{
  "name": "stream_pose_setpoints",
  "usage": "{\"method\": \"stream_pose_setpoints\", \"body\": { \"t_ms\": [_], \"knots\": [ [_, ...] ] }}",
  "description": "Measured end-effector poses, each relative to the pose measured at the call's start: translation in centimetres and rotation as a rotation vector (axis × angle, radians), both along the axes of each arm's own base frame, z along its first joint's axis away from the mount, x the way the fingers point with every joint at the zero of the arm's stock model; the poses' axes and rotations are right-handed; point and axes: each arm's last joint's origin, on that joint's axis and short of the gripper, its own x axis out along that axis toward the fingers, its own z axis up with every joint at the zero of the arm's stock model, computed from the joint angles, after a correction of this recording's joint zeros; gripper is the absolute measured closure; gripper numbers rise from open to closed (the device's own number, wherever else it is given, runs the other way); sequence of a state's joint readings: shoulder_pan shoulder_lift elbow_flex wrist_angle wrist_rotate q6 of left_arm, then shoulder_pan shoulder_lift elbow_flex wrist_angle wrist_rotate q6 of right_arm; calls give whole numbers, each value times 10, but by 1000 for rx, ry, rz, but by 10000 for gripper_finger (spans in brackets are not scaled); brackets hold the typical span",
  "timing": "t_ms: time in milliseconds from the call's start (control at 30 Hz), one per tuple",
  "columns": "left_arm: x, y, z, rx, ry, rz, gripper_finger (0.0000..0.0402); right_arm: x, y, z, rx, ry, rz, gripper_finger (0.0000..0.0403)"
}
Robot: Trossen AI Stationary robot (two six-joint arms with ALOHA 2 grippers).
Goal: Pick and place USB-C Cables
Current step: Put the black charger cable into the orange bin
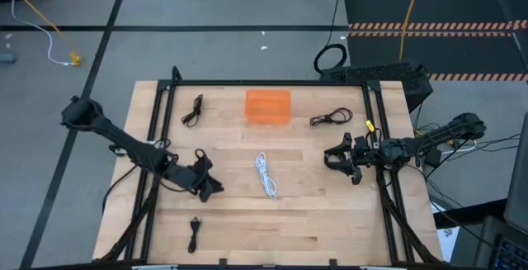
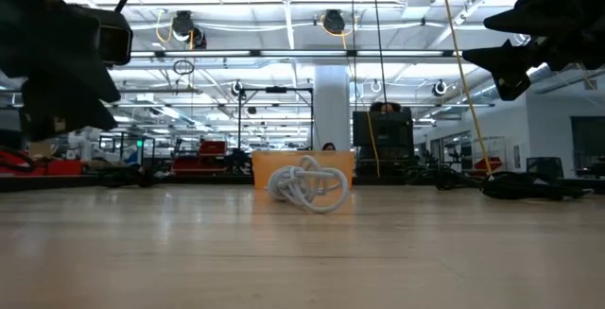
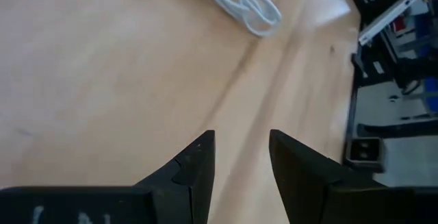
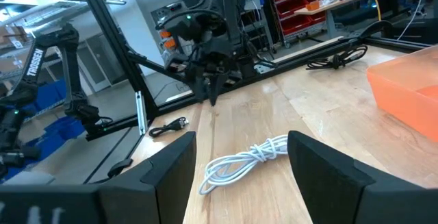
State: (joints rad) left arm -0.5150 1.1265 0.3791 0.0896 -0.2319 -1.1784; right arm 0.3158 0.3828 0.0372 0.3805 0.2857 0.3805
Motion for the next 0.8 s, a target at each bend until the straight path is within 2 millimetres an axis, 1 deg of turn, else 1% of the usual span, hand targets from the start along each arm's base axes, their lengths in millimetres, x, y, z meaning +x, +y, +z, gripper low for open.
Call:
{"method": "stream_pose_setpoints", "body": {
  "t_ms": [133,300,433,500,667,800],
  "knots": [
    [2,-12,9,-16,33,-20,261,0,0,0,0,0,0,179],
    [9,-24,23,33,100,-52,261,0,0,0,0,0,0,179],
    [11,-34,28,56,158,-66,261,0,0,0,0,-1,0,179],
    [11,-40,30,31,184,-53,261,0,0,0,0,0,0,179],
    [4,-57,29,-57,275,-34,261,0,0,0,0,-1,0,179],
    [-2,-71,34,-116,320,-10,260,0,0,0,1,-3,0,179]
  ]
}}
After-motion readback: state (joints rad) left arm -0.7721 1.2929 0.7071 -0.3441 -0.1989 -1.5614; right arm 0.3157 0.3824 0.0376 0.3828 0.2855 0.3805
